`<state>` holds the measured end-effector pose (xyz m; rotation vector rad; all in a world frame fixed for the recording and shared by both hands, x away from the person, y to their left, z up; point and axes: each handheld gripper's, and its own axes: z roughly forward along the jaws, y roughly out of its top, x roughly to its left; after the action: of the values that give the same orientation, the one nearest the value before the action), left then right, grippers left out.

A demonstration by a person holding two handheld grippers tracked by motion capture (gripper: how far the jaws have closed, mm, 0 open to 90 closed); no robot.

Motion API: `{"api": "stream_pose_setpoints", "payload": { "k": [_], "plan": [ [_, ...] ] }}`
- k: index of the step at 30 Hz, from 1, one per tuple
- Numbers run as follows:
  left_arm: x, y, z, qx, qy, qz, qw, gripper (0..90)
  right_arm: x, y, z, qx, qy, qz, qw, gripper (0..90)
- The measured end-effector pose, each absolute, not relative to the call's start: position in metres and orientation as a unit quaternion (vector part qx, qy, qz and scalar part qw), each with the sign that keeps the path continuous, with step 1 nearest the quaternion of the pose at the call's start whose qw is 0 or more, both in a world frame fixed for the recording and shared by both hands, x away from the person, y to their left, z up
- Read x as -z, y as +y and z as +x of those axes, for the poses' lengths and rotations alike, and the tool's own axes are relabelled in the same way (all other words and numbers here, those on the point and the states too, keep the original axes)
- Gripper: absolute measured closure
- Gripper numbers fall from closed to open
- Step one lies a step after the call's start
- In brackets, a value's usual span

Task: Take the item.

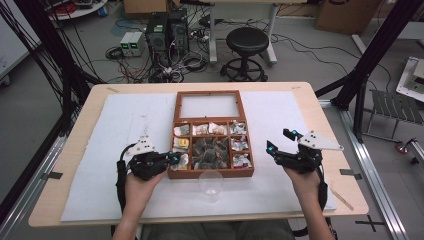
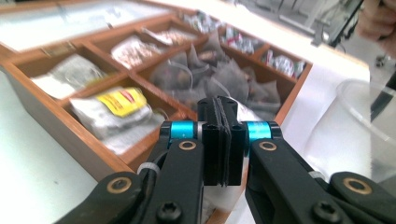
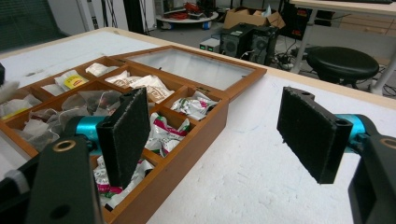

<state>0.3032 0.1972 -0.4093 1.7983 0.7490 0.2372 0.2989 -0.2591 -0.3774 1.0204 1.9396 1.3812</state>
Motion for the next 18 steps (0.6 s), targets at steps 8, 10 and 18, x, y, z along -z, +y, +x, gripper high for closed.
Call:
{"api": "stream_pose_setpoints", "payload": {
  "k": [8, 10, 18],
  "plan": [
    [0.393, 0.204, 0.297, -0.117, 0.309, 0.742, 0.583, 88.5, 0.378, -0.258, 0.299, -0.513, 0.721, 0.379, 0.271, 26.2],
    [0.389, 0.205, 0.295, -0.121, 0.306, 0.736, 0.592, 88.5, 0.378, -0.258, 0.299, -0.513, 0.721, 0.379, 0.271, 26.2],
    [0.368, 0.205, 0.288, -0.135, 0.288, 0.722, 0.615, 88.4, 0.378, -0.258, 0.299, -0.513, 0.721, 0.379, 0.271, 26.1]
  ]
}}
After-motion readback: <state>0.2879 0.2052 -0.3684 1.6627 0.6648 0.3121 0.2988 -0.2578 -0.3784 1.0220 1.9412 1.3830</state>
